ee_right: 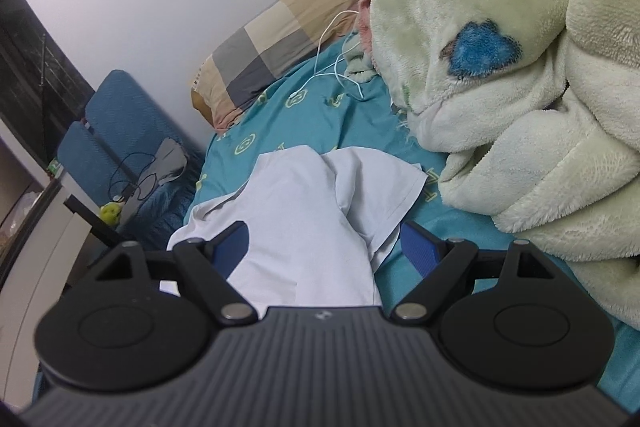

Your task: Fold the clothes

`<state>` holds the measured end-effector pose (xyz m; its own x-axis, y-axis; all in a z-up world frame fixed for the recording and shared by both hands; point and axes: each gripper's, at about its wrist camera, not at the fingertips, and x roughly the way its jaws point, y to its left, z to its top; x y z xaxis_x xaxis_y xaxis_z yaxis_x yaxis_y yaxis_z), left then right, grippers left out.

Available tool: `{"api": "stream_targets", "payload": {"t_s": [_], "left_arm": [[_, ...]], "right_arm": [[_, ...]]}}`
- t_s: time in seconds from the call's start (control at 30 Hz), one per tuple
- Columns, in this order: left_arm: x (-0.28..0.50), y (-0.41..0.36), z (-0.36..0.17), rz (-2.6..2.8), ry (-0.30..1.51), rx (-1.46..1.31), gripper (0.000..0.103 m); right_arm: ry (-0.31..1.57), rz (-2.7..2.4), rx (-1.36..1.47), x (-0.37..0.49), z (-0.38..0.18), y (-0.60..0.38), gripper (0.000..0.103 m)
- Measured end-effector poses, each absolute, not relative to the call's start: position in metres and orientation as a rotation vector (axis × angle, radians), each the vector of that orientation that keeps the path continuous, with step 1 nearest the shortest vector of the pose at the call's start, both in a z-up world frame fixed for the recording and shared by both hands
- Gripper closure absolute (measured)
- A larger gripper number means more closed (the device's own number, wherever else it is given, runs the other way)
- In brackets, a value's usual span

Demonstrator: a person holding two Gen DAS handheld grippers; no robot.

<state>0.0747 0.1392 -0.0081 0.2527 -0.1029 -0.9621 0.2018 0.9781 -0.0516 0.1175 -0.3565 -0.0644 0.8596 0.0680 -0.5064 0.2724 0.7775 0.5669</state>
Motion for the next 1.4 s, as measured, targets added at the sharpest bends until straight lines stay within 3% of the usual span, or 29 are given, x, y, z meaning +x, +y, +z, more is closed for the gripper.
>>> {"api": "stream_targets", "payload": {"t_s": [0.13, 0.4, 0.53, 0.63, 0.7, 1.17, 1.4], "left_arm": [[0.076, 0.095, 0.016, -0.199, 1.067, 0.073, 0.021], [0.1, -0.002, 0.017, -0.273, 0.784, -0.01, 0.018], [0.104, -0.031, -0.021, -0.272, 0.656, 0.049, 0.018], [0.113, -0.021, -0.079, -0.265, 0.689, 0.027, 0.018], [0.111, -0.012, -0.087, -0.251, 0.7, 0.026, 0.018], [0.091, 0.016, -0.065, -0.187, 0.667, -0.054, 0.016], [0.095, 0.027, -0.068, -0.151, 0.688, -0.106, 0.015]], "right_arm": [[0.542, -0.108, 0.681, 0.115, -0.064, -0.356, 0.019], [0.532, -0.1, 0.738, 0.102, -0.063, -0.365, 0.019], [0.553, -0.122, 0.739, 0.103, -0.069, -0.359, 0.017], [0.584, -0.133, 0.711, 0.107, -0.076, -0.345, 0.018], [0.601, -0.137, 0.724, 0.11, -0.081, -0.341, 0.018], [0.579, -0.15, 0.763, 0.112, -0.087, -0.337, 0.025], [0.645, -0.241, 0.811, 0.172, -0.12, -0.358, 0.025]]}}
